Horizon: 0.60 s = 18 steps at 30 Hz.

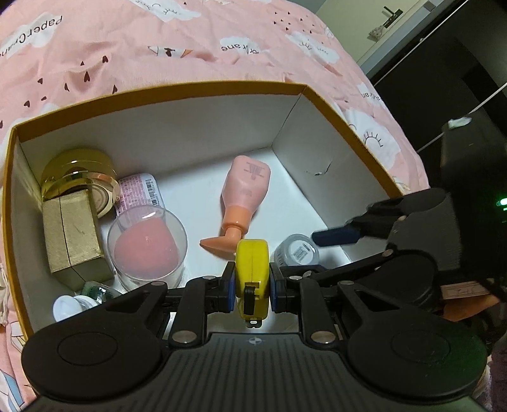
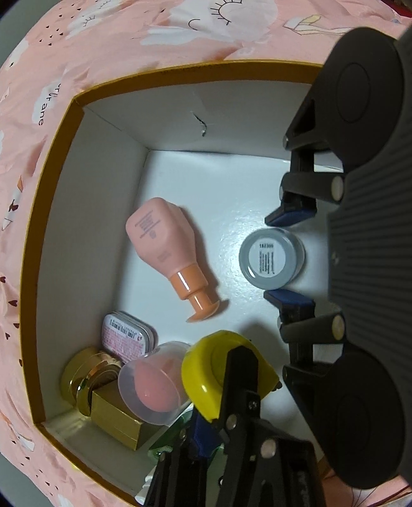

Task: Organize rigid objects
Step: 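Release the silver tin in the box with the right gripper while the left releases the tape measure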

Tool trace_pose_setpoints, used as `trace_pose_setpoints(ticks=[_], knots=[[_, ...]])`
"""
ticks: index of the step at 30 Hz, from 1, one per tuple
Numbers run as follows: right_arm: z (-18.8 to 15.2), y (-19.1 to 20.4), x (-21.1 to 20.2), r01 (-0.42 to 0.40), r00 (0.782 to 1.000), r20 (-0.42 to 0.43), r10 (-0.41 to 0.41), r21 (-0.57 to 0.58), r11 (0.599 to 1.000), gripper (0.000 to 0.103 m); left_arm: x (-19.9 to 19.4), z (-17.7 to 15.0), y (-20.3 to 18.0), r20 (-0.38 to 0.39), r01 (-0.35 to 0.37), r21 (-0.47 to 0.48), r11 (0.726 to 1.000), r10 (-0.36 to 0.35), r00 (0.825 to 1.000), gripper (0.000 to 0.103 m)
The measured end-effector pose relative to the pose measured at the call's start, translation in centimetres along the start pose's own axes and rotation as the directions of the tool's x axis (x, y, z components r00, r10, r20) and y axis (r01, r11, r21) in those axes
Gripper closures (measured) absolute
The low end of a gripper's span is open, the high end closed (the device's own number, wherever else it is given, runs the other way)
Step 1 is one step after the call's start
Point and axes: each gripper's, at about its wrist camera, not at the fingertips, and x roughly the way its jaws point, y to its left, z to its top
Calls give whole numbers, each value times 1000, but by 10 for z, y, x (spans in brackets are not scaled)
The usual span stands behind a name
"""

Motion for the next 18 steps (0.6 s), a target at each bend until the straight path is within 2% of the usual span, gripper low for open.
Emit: trace_pose_setpoints(ticks=[1,8,14,18], knots=[[1,0,-1,9,1000,6,-8,-4,1000,50,2,0,0,-6,-4,2,1000,4,1000,81],[0,-2,-14,46,998,48,-45,-24,999,43,9,3,0,-35,-34,-5,999,34,999,81],[-3,0,-17,52,997,57,-51,-25,998,43,14,3,4,-83,-50,-29,998,47,995,81],[-3,3,-17,68,996,65,-65,-35,997,42,15,2,4,-89,-64,-25,998,62,994,80]])
